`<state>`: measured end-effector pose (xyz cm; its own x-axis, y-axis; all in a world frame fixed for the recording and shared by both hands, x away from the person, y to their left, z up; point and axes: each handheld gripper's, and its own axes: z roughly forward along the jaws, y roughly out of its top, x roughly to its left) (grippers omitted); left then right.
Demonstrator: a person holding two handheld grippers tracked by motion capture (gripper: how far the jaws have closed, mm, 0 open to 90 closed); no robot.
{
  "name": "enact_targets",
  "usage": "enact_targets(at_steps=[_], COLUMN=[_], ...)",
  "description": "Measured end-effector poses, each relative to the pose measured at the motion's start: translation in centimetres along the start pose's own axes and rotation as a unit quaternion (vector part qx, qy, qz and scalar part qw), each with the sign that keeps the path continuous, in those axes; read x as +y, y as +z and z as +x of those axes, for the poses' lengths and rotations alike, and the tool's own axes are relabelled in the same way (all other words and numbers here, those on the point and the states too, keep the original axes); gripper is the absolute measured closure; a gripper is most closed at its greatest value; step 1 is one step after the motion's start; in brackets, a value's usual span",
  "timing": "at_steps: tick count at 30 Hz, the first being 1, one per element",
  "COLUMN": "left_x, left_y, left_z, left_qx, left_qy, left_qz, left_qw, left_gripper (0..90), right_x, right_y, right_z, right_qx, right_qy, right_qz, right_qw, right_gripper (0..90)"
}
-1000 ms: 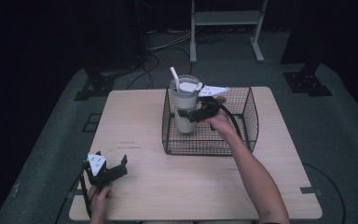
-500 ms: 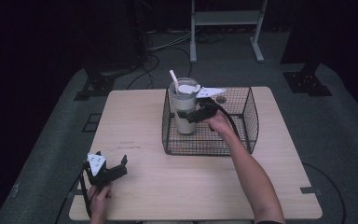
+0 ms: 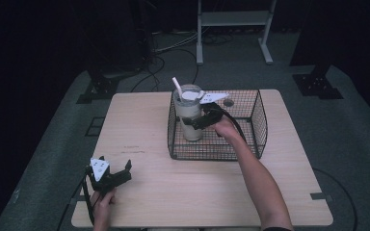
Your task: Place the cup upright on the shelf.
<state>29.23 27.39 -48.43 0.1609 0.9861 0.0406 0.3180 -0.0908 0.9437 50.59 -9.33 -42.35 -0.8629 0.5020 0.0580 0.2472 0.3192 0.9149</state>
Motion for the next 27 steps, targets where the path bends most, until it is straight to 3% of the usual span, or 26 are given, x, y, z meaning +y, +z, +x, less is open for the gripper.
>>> enact_targets(at_steps=[11,27], left_x=[-0.01,-0.01], left_y=[0.01,0.03], left_z=[-0.08,-0.11], left_qx=[0.0,0.002], left_qy=[0.004,0.005], left_qz=[0.0,0.0], left_qw=[1.0,1.0], left_gripper=[0.0,0.0], right_x=[-0.47,-0.49], right_y=[-0.25,-0.4], right_z=[-0.1,-0.21], right_qx=[0.001,0.0], right_qy=[-0.015,-0.015], right_qz=[0.002,0.003], right_qw=[0.9999,0.9999], right_gripper=[7.3,7.3])
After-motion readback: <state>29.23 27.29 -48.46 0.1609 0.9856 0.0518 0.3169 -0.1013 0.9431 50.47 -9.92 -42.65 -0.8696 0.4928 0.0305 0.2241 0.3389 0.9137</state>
